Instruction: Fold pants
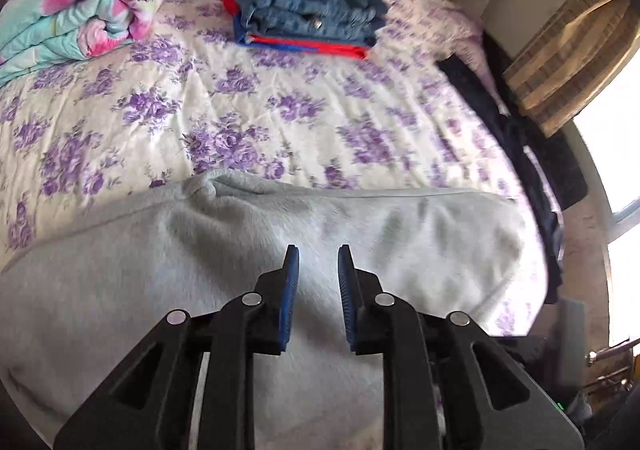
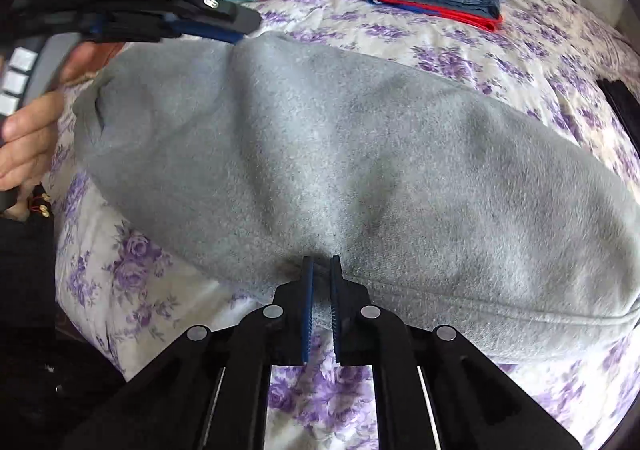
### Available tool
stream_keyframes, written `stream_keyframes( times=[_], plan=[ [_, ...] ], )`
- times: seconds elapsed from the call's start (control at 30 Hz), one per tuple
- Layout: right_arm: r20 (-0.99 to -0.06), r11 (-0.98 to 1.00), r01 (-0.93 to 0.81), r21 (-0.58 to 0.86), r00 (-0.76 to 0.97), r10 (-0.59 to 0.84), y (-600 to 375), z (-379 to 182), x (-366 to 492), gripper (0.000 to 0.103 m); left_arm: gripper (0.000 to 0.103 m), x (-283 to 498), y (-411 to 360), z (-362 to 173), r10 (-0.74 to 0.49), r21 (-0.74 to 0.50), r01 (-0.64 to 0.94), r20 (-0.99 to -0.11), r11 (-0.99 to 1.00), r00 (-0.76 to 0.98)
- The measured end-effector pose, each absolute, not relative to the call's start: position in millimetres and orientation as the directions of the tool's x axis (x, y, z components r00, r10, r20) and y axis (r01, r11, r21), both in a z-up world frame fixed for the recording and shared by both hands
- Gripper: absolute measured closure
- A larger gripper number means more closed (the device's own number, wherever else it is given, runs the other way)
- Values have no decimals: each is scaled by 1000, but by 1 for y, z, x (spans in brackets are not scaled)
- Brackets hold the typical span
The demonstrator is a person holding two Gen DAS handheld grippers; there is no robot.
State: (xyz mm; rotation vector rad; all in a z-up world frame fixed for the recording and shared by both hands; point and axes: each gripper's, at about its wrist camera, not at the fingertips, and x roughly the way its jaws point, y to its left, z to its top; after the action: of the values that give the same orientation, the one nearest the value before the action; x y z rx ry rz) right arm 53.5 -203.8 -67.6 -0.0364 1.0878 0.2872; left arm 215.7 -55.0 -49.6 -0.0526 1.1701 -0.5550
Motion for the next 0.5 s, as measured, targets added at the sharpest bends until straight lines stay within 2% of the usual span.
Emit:
stream_keyframes(
  times=[0.07,0.13,0.23,0.27,0.3,0.33,0.37,0.43,0.5],
  plan=[
    [-858,967,-226,115,468,211,-204,-66,50,95,93,247,-65,-93,-359,-283,321,-910,904,208],
    [-841,966,-202,161,485,241,-209,-63,47,94,99,264,-54,-101,-449,-372,314,-865,874,226],
    [-811,947,-160,277,489,320,-232,-50,37,89,101,276,-34,-114,-560,-514,254,-813,820,162],
    [-803,948,-129,292,505,317,-245,-44,31,77,101,275,-31,-116,-575,-529,255,-802,809,160],
    [-797,953,-77,294,531,289,-261,-36,25,56,101,273,-30,-116,-581,-535,254,-798,806,161],
    [-789,957,-11,289,563,245,-280,-30,17,48,102,271,-30,-115,-575,-527,259,-801,809,166],
    [-781,957,59,283,594,194,-300,-24,7,44,102,268,-32,-111,-562,-509,271,-808,817,175],
    [-771,936,204,288,629,100,-342,-18,-12,44,102,258,-34,-99,-535,-473,288,-821,832,198],
    [-757,883,321,341,651,55,-379,-19,-27,37,101,243,-38,-83,-547,-472,319,-809,822,214]
  ],
)
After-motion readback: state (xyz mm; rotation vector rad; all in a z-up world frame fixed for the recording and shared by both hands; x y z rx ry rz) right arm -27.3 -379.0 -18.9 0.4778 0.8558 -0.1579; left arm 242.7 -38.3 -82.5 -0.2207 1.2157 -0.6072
